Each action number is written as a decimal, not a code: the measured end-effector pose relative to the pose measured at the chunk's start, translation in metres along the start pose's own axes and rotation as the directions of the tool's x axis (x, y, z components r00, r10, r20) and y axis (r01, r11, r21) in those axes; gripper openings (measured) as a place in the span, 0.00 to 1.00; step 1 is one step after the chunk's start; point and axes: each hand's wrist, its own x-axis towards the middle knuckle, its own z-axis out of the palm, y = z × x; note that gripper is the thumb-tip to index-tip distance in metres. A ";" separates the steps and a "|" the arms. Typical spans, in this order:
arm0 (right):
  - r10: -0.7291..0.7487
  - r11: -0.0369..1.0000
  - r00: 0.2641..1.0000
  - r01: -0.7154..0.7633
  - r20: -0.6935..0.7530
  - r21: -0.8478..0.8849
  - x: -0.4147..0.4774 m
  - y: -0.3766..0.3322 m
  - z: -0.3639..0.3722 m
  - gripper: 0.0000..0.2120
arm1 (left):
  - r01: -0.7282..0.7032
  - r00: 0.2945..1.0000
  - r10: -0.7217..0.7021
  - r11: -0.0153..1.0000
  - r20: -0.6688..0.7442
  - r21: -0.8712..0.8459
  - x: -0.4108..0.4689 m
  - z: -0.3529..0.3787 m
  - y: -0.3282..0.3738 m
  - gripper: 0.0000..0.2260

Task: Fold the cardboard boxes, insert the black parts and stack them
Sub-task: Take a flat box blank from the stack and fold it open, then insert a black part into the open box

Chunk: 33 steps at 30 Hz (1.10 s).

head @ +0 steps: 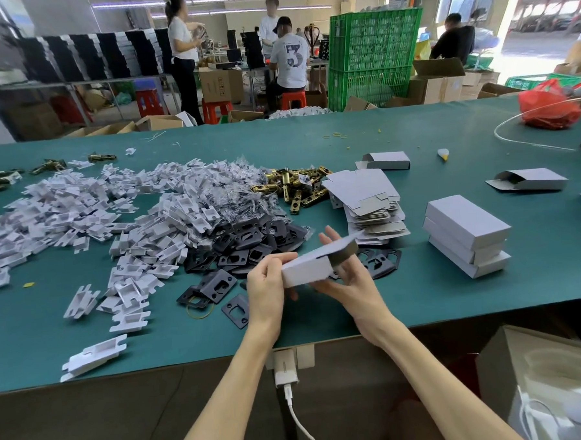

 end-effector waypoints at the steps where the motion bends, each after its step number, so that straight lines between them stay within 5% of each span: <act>1: -0.001 1.000 1.000 0.001 0.006 -0.015 0.000 0.000 -0.001 0.34 | 0.004 1.000 -0.004 1.000 0.008 0.014 -0.001 0.002 0.002 0.17; 5: -0.019 1.000 0.999 0.019 -0.036 -0.008 -0.003 -0.001 0.001 0.18 | 0.054 0.998 -0.057 0.993 0.031 0.107 -0.004 0.005 0.005 0.24; 8: -0.009 1.000 0.991 0.009 -0.131 0.001 -0.003 -0.002 0.002 0.18 | 0.011 0.992 -0.022 0.996 0.121 0.093 -0.006 0.006 0.006 0.26; 12: 0.021 0.999 0.984 -0.025 -0.178 -0.019 -0.002 -0.002 0.004 0.19 | -0.054 0.960 0.078 0.994 0.267 -0.095 -0.010 0.004 0.011 0.19; 16: 0.023 0.999 0.985 -0.029 -0.169 -0.038 -0.002 -0.004 0.005 0.19 | -0.034 0.943 0.057 0.997 0.329 -0.075 -0.009 0.003 0.009 0.13; 21: 0.049 0.997 0.982 -0.057 -0.181 -0.043 0.000 0.000 0.004 0.21 | 0.028 0.971 0.005 0.991 0.238 -0.133 -0.008 0.000 0.010 0.16; 27: 0.077 0.994 0.968 -0.093 -0.237 -0.057 0.005 0.009 0.005 0.12 | 0.139 0.989 -0.105 0.887 0.102 -0.440 0.002 -0.024 0.019 0.18; 33: 0.053 0.935 0.985 -0.107 -0.163 -0.339 0.007 0.008 0.014 0.15 | 0.015 0.998 0.001 0.968 0.064 -0.250 -0.012 -0.021 0.005 0.24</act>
